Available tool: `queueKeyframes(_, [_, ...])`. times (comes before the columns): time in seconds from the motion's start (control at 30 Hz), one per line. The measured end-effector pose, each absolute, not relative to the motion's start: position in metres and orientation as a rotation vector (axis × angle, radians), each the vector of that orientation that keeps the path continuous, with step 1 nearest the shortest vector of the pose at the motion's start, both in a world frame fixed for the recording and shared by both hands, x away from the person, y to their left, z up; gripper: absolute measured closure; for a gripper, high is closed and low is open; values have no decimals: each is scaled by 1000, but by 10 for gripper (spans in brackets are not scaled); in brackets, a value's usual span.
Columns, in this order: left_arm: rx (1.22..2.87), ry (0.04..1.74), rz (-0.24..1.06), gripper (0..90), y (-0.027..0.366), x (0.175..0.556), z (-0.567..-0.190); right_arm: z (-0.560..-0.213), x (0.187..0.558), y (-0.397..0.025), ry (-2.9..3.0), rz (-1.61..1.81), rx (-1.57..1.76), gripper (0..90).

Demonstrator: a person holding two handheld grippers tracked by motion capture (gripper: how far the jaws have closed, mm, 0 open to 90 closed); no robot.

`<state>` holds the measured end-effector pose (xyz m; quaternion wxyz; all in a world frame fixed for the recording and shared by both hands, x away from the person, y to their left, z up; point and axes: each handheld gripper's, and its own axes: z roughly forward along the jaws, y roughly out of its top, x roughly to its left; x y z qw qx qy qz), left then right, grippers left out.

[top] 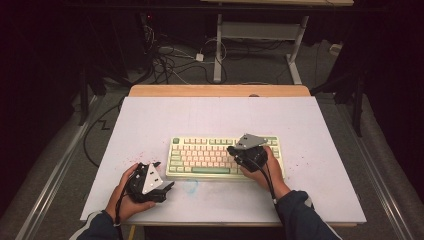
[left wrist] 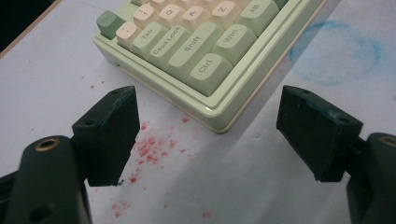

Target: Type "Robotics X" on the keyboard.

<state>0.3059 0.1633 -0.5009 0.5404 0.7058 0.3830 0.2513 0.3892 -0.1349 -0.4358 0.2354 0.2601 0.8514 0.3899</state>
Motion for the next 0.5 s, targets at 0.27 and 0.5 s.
queueKeyframes(0.27, [1686,911,603,204,163,306,-501,-424,378,-148,2260,1163,718,651])
queueKeyframes(0.5, [1682,911,603,204,164,306,-500,-416,368,-158,2204,1217,693,465])
